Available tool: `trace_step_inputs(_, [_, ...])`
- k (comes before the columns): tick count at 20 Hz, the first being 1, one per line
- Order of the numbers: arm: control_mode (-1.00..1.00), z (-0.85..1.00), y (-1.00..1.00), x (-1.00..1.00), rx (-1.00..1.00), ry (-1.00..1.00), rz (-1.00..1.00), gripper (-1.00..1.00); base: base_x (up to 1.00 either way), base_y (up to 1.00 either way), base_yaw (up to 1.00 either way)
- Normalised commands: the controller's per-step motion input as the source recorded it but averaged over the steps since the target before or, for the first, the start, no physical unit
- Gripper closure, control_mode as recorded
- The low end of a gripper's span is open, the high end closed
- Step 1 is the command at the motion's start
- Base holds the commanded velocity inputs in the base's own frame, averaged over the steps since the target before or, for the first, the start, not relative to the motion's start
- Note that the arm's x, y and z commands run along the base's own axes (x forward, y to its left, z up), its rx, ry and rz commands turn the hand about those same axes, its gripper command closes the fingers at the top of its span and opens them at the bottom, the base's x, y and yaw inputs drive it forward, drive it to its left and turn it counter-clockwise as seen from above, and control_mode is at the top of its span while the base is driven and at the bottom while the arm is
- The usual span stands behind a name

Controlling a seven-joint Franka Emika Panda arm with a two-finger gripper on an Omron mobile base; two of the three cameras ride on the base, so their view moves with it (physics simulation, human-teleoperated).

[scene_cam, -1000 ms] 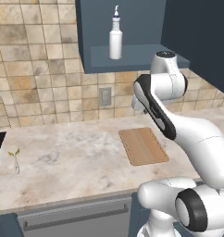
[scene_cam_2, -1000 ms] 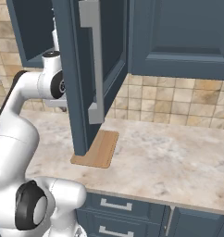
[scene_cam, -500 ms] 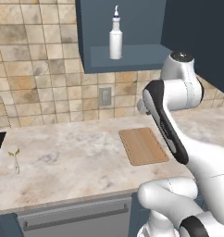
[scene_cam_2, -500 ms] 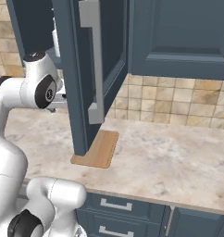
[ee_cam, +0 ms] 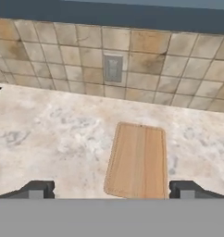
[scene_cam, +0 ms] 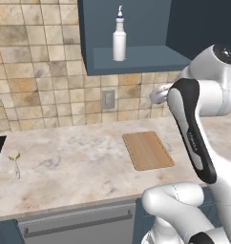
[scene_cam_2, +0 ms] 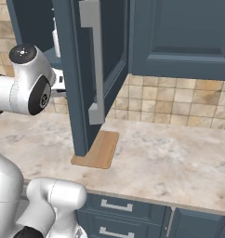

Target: Grab the spray bottle from the cabinet, then place it next to the cutting board for sanitizing. Then grab the dish brush from the countertop next to the sink and place it next to the cutting board.

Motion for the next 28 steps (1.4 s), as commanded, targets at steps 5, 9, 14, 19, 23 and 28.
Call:
trace_step_inputs(5, [-1.0, 0.47, 0.25, 0.0, 0.02, -0.28, 0.05, -1.0, 0.0, 0.0, 0.0])
trace_step_inputs(9, [-1.0, 0.41, 0.25, 0.0, 0.0, -0.25, 0.04, -1.0, 0.0, 0.0, 0.0])
trace_step_inputs(14, [-1.0, 0.44, 0.15, 0.0, 0.02, -0.2, 0.07, -1.0, 0.0, 0.0, 0.0])
trace_step_inputs(19, [-1.0, 0.38, 0.06, 0.0, 0.04, -0.16, 0.06, -1.0, 0.0, 0.0, 0.0])
trace_step_inputs(23, [-1.0, 0.29, 0.02, 0.04, 0.05, -0.09, 0.03, -1.0, 0.0, 0.0, 0.0])
trace_step_inputs(28, [-1.0, 0.33, 0.04, 0.18, 0.02, -0.02, 0.0, -1.0, 0.0, 0.0, 0.0])
